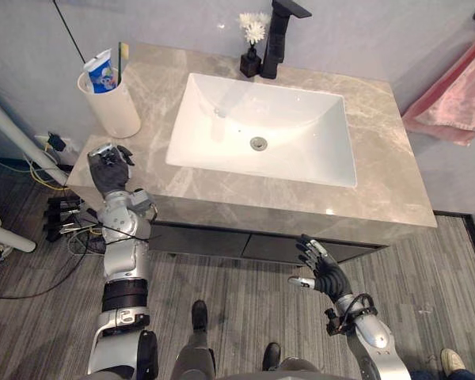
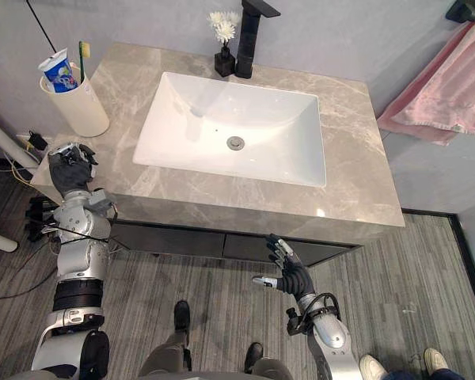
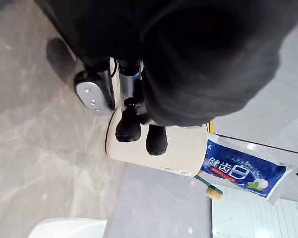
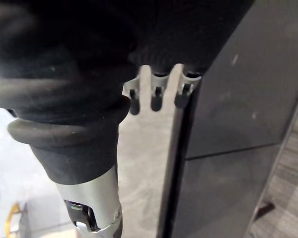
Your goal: Organize washtable
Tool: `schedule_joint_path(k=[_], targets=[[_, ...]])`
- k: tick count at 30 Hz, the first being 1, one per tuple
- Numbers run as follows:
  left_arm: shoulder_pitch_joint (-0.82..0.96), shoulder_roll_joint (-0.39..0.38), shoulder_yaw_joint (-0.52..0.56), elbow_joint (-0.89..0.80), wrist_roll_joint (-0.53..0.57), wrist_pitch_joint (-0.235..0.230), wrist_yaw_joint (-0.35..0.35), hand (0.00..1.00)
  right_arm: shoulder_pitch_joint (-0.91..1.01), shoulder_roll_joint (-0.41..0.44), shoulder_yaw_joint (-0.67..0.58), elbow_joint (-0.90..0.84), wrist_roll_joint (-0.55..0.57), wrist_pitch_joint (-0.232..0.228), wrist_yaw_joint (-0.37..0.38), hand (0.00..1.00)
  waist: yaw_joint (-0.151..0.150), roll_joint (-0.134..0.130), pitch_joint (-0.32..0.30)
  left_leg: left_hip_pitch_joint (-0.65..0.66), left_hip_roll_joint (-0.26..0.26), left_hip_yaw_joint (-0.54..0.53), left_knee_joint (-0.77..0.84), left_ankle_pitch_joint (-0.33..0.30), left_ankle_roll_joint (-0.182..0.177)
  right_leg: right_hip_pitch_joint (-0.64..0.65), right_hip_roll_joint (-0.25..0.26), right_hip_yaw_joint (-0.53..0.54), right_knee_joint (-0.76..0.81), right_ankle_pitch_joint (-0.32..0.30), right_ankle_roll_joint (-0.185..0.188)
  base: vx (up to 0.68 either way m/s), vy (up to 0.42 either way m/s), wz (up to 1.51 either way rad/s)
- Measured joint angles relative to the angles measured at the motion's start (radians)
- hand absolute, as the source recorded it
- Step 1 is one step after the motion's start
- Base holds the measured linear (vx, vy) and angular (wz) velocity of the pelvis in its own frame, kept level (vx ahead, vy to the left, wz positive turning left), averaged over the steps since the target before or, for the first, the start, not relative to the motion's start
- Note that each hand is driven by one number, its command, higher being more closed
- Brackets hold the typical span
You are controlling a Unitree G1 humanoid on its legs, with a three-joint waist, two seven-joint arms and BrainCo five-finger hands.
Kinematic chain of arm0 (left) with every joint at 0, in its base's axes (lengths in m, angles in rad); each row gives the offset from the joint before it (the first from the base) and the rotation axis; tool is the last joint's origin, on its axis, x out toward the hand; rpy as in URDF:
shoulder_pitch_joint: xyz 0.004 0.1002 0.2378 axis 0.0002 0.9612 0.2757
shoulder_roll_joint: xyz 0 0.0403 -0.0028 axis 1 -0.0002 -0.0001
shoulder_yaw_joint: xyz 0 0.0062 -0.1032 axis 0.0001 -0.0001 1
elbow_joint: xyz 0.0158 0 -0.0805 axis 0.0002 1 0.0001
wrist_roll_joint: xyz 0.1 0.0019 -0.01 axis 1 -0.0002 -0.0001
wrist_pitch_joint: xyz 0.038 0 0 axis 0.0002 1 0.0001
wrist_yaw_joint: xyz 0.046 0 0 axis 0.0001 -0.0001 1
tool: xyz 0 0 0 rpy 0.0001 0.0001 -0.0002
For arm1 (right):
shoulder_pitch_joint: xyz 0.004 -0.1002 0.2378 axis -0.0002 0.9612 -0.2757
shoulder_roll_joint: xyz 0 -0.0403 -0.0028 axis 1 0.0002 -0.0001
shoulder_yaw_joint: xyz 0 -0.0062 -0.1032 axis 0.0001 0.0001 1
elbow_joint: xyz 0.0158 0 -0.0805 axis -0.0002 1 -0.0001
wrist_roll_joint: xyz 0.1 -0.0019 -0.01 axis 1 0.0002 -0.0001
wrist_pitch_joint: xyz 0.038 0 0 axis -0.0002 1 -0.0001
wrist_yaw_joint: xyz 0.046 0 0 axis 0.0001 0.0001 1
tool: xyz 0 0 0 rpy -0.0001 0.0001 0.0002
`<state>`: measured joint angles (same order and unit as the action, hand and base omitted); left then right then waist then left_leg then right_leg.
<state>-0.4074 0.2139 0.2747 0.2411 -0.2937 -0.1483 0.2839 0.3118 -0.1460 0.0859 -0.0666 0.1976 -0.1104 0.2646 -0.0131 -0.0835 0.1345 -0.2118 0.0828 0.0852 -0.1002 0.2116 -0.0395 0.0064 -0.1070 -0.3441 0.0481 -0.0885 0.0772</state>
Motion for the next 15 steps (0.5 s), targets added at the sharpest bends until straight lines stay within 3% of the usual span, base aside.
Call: schedule_joint_path(k=[6, 15], targets=[[0.042, -0.016, -0.042, 0.000, -0.027, -0.001, -0.036, 1.00, 0.003, 0.000, -0.015, -0.002, 0.031, 0.006, 0.001, 0.00, 0.001, 0.035, 0.012, 0.018, -0.006, -0.011, -0.002, 0.000, -0.001, 0.032, -0.001, -0.027, 0.000, -0.006, 0.004, -0.03, 0.001, 0.13], [0.058, -0.014, -0.049, 0.000, -0.029, 0.000, -0.065, 1.00, 0.003, -0.002, -0.037, -0.039, 0.032, 0.009, 0.002, 0.00, 0.002, 0.042, 0.002, 0.014, -0.013, -0.009, -0.002, 0.000, -0.001, 0.032, -0.008, -0.030, -0.003, -0.006, 0.005, 0.00, 0.000, 0.01]])
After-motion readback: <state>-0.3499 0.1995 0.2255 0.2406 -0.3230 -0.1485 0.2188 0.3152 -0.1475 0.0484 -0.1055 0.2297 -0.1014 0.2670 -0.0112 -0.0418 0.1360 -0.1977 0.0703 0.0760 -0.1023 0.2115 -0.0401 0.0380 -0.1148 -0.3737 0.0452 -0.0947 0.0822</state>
